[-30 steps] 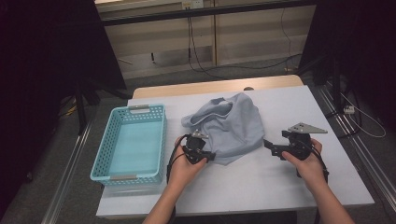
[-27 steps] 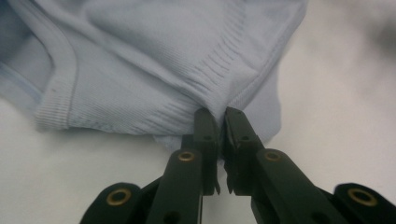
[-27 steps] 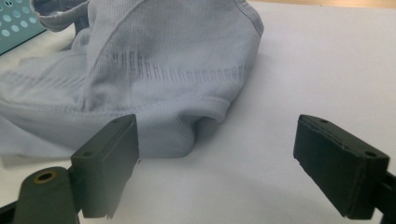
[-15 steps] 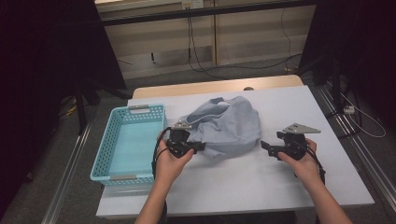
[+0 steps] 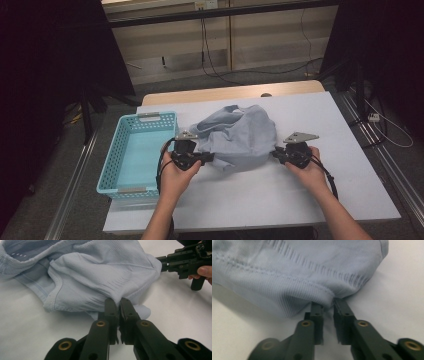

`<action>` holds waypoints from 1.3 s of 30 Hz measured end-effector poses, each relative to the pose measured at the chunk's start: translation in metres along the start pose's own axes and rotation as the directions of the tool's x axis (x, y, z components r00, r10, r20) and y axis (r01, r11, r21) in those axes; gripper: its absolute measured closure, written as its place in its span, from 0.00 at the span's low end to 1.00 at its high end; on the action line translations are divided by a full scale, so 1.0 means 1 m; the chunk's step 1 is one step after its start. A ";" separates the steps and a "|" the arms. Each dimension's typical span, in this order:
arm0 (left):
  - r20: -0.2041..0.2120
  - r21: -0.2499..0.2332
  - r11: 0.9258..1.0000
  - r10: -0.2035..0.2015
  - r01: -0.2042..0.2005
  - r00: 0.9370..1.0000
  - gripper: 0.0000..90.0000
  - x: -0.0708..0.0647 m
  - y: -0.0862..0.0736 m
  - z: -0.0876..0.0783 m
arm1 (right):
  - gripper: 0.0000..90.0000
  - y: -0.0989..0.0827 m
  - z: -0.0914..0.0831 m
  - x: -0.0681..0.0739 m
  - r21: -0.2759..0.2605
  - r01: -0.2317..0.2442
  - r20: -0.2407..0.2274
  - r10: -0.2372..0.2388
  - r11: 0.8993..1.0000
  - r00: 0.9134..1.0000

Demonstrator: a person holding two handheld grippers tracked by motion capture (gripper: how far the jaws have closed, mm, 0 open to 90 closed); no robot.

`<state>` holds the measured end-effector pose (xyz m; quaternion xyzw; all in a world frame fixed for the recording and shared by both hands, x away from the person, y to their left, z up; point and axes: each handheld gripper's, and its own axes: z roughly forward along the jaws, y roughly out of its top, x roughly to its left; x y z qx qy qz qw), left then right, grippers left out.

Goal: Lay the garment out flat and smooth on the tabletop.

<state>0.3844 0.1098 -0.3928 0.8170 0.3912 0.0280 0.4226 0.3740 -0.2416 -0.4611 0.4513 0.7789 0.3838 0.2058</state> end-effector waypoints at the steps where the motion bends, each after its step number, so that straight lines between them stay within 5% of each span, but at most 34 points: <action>1: 0.001 0.001 1.000 0.000 0.000 1.000 0.96 0.000 0.000 0.000 | 0.93 0.001 -0.001 -0.001 -0.015 -0.004 -0.009 0.004 1.000 1.000; 7: 0.012 -0.014 1.000 -0.003 0.003 1.000 0.96 0.000 0.002 -0.003 | 0.97 0.006 -0.022 -0.010 -0.066 -0.045 -0.021 0.044 0.997 0.999; 14: 0.025 -0.036 0.999 -0.007 0.008 1.000 0.96 0.001 0.002 -0.005 | 0.95 0.022 -0.062 -0.015 -0.140 -0.012 -0.021 0.009 0.990 1.000; 21: -0.003 -0.038 0.999 -0.014 0.014 1.000 0.96 0.006 0.000 -0.006 | 0.93 0.017 -0.043 -0.010 -0.121 -0.006 -0.014 0.004 0.993 1.000; 30: -0.005 -0.023 1.000 -0.016 0.015 1.000 0.96 0.008 -0.004 -0.002 | 0.78 0.012 -0.016 -0.004 -0.069 0.001 -0.001 -0.001 0.998 1.000; 39: -0.015 -0.022 1.000 -0.017 0.016 1.000 0.96 0.008 -0.005 0.000 | 0.65 0.000 -0.020 0.001 -0.016 0.013 -0.006 -0.013 1.000 1.000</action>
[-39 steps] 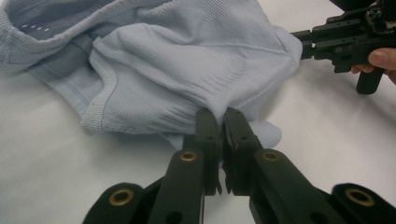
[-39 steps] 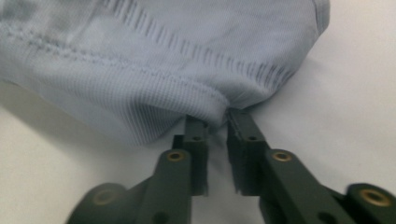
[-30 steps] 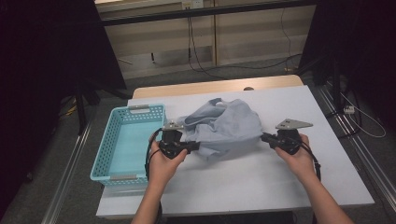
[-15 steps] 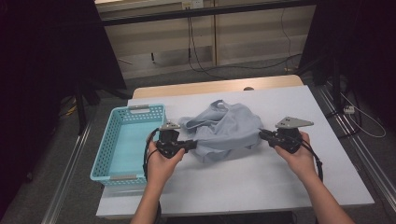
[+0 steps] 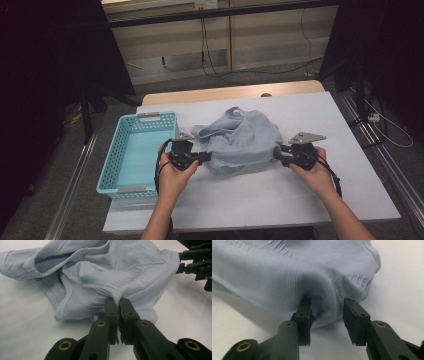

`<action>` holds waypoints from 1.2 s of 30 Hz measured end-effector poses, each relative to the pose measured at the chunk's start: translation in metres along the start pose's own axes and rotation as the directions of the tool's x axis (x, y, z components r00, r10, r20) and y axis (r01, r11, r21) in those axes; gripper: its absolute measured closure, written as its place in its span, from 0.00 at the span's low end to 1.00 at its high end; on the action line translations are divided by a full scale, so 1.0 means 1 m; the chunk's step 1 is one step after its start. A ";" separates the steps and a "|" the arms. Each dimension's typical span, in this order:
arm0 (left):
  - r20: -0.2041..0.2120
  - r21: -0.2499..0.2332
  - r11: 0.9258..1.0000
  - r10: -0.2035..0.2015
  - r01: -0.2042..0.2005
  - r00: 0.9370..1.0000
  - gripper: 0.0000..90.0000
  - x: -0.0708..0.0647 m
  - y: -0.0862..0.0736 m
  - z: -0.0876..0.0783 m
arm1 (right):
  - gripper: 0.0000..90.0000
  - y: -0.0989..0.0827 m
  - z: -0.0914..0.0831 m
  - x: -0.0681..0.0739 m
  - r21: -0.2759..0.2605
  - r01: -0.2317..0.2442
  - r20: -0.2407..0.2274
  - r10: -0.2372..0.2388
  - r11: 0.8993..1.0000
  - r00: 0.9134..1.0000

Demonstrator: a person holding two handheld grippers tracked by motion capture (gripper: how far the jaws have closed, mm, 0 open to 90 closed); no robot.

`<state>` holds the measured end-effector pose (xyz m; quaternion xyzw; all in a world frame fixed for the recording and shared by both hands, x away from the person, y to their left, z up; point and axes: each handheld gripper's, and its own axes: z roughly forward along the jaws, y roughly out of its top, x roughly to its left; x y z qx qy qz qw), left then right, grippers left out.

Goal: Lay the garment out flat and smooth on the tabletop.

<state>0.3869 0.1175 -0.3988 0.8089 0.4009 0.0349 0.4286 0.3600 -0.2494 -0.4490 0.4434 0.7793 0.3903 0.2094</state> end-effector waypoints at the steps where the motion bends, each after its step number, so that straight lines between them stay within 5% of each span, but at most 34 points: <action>1: -0.001 0.000 1.000 -0.001 0.001 1.000 0.96 0.000 0.000 0.000 | 0.65 -0.001 0.000 0.001 0.003 0.001 -0.003 -0.001 1.000 1.000; 7: -0.002 -0.004 1.000 0.002 -0.002 1.000 0.96 0.000 0.000 -0.001 | 0.66 -0.003 0.009 0.005 0.050 0.005 0.011 -0.005 0.999 1.000; 12: -0.004 -0.003 1.000 0.001 -0.001 1.000 0.96 0.001 0.001 0.000 | 0.90 -0.004 0.009 0.002 0.069 -0.016 0.013 0.015 0.998 1.000; 15: -0.003 -0.007 1.000 -0.002 0.002 1.000 0.96 0.002 0.001 -0.001 | 0.95 -0.003 0.003 -0.005 0.040 -0.059 -0.014 0.060 0.997 0.998; 19: 0.004 -0.013 1.000 -0.001 0.001 1.000 0.96 0.001 0.002 -0.002 | 0.95 0.003 -0.018 -0.017 -0.039 -0.070 0.035 0.071 0.997 0.997; 23: 0.011 -0.015 1.000 -0.002 0.003 1.000 0.96 0.000 0.002 0.000 | 0.95 0.008 -0.035 -0.025 -0.098 -0.089 0.031 0.093 0.991 0.995; 36: 0.014 0.003 1.000 -0.005 0.005 1.000 0.95 0.001 0.000 0.005 | 0.77 -0.003 -0.019 -0.021 -0.011 -0.062 0.037 0.062 0.998 0.997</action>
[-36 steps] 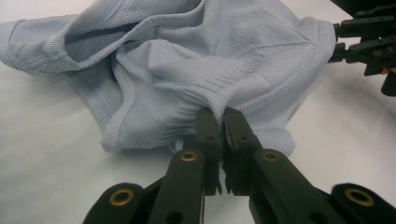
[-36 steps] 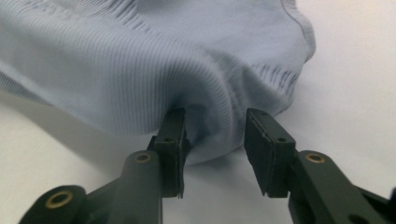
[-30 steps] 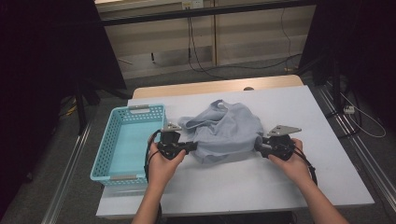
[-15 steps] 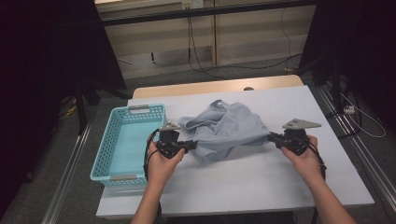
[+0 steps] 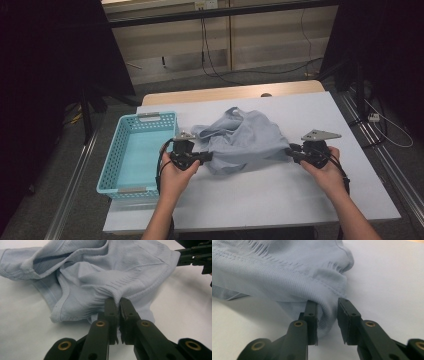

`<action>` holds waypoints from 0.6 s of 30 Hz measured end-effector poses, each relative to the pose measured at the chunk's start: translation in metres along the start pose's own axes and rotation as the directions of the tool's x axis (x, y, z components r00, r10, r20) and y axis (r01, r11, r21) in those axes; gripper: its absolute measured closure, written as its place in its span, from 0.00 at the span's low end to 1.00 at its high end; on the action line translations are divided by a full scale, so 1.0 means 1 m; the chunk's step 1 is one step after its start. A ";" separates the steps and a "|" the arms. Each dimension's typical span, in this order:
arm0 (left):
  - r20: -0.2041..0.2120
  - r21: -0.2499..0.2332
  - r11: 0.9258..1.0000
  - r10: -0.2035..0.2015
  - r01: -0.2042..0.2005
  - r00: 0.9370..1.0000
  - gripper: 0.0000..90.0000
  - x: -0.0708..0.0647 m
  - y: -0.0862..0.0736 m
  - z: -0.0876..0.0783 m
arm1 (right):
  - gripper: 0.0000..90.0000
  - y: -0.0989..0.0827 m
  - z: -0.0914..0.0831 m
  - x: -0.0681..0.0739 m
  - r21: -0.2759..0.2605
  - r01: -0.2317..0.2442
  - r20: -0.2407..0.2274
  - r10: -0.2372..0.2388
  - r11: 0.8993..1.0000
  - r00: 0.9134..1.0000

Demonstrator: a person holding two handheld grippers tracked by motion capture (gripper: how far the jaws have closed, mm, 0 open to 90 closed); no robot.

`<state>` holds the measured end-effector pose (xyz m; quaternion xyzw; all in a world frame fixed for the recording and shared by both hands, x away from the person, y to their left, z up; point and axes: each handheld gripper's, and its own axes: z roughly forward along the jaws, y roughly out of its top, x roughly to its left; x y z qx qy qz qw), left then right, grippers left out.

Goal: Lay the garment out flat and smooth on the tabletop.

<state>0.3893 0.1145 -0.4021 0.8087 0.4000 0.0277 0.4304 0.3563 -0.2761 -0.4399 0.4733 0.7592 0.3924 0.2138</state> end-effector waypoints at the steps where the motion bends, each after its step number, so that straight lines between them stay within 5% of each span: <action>1: 0.000 0.000 1.000 0.000 0.000 1.000 0.95 0.000 0.000 0.000 | 0.77 0.000 0.000 0.000 0.003 0.000 -0.002 0.000 1.000 1.000; 11: -0.016 0.005 1.000 -0.001 0.001 1.000 0.95 0.002 -0.001 0.003 | 0.53 0.000 -0.002 0.005 -0.026 -0.011 -0.039 0.010 1.000 0.999; 18: -0.035 0.014 1.000 -0.001 0.002 0.999 0.95 0.003 -0.004 0.009 | 0.56 -0.002 0.000 0.003 0.001 -0.025 -0.038 0.025 1.000 0.999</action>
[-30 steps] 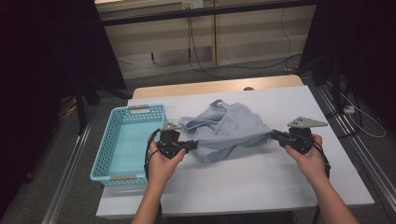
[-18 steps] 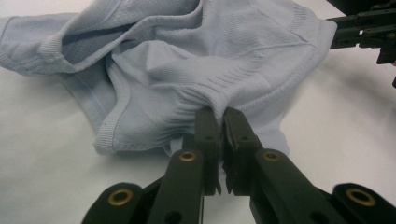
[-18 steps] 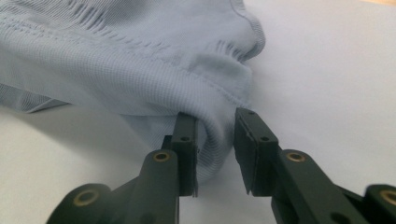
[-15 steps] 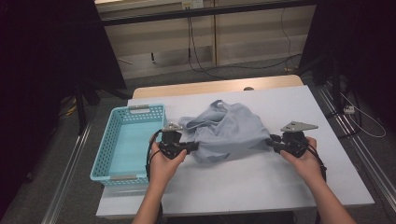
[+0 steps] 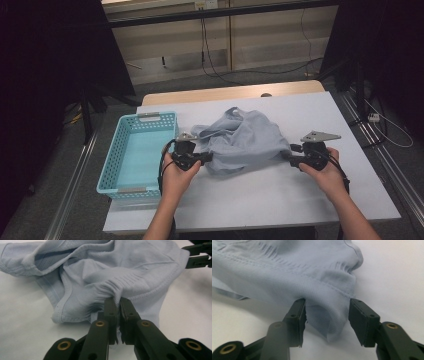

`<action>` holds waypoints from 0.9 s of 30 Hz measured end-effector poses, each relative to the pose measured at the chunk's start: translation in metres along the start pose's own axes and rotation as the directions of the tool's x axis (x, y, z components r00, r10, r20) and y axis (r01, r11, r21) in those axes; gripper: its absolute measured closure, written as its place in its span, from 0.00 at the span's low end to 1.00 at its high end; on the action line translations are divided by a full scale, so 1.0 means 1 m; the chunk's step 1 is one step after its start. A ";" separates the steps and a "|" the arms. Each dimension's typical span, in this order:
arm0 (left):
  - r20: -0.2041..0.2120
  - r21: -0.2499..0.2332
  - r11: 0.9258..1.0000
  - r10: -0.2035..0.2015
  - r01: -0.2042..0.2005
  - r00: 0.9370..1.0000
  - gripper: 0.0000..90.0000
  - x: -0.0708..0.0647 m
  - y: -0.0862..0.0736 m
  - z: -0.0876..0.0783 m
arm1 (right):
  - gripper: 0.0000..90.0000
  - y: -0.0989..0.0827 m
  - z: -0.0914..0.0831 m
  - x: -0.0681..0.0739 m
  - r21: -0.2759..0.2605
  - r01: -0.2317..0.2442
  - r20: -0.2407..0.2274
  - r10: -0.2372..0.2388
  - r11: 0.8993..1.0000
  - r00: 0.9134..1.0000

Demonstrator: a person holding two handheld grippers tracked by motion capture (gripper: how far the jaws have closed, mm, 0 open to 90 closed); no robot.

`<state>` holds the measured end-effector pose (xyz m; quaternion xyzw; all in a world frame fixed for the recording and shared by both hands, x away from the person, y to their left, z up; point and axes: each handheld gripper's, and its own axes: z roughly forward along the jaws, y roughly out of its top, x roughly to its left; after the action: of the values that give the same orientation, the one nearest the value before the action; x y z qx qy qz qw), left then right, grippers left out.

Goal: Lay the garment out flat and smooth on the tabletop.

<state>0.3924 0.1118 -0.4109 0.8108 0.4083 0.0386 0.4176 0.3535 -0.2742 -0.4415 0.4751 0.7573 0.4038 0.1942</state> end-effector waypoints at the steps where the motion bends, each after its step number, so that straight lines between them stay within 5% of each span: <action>1: -0.005 -0.005 1.000 -0.006 0.006 1.000 0.95 0.001 -0.001 0.002 | 0.56 -0.001 0.001 -0.001 0.006 -0.006 0.004 0.006 1.000 1.000; 12: -0.011 -0.019 1.000 -0.019 0.019 1.000 0.95 0.004 -0.002 0.001 | 0.61 -0.011 0.011 -0.004 0.094 -0.029 0.029 0.026 0.995 0.999; 19: -0.006 -0.026 0.999 -0.028 0.028 1.000 0.95 0.005 -0.001 0.000 | 0.92 -0.012 0.012 -0.006 0.102 -0.041 -0.014 0.043 0.994 0.999; 26: 0.006 -0.046 0.998 -0.033 0.033 0.999 0.95 0.005 0.003 -0.003 | 0.95 -0.005 -0.012 -0.013 0.017 -0.030 0.026 0.030 0.999 0.999; 27: 0.012 -0.041 0.999 -0.029 0.030 0.999 0.95 0.002 0.005 -0.001 | 0.95 -0.003 -0.023 -0.018 -0.026 -0.058 0.028 0.058 0.998 0.998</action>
<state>0.3964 0.1128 -0.4075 0.7961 0.4168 0.0361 0.4372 0.3441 -0.3007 -0.4318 0.5001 0.7352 0.4120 0.1990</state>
